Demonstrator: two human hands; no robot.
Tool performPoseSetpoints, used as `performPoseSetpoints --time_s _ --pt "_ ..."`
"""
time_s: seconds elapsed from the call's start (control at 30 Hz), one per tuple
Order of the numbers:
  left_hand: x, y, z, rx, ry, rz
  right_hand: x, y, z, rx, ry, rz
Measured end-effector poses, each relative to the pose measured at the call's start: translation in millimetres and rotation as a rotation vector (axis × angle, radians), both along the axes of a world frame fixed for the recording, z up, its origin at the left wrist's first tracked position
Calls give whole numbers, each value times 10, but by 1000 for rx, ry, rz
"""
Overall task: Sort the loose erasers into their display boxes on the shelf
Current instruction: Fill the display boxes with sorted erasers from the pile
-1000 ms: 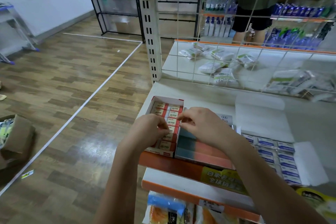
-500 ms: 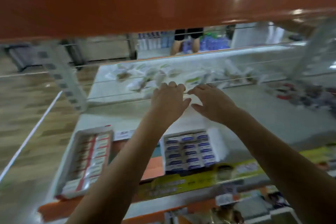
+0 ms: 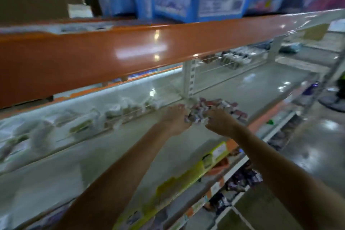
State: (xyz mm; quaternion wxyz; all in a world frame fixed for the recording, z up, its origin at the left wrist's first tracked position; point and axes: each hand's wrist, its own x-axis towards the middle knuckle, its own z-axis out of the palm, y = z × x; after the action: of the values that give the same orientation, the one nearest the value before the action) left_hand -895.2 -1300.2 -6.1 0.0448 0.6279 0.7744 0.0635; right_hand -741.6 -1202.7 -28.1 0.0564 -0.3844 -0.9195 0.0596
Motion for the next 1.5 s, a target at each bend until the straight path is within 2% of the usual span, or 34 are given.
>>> performPoseSetpoints --time_s 0.1,0.2,0.33,0.53,0.67,0.87,1.0,1.13,1.33,1.5 --pt "243 452 -79 13 -39 -28 345 311 -20 -60 113 -7" --pt "421 829 -152 -10 -52 -41 635 708 -66 -19 65 -67" --pt "539 1306 -277 -28 -44 -52 891 1196 -226 -96 6 -176" --pt "522 1818 -401 -14 -43 2 1046 1575 -349 -195 10 -174" --pt "425 1992 -442 -2 -115 77 1078 1717 -440 -253 24 -112" --pt "301 2095 -499 -38 -176 106 1122 1828 -503 -173 73 -88" --pt "306 2129 -527 -16 -139 136 1156 1854 -560 -146 124 -81" --pt "326 2101 -615 84 -120 134 1208 1844 -568 -167 147 -77" --pt "386 1903 -547 304 -434 118 1251 1770 -468 -210 366 -50" --pt "431 1601 -364 314 -755 64 1126 1539 -252 -272 530 -25"
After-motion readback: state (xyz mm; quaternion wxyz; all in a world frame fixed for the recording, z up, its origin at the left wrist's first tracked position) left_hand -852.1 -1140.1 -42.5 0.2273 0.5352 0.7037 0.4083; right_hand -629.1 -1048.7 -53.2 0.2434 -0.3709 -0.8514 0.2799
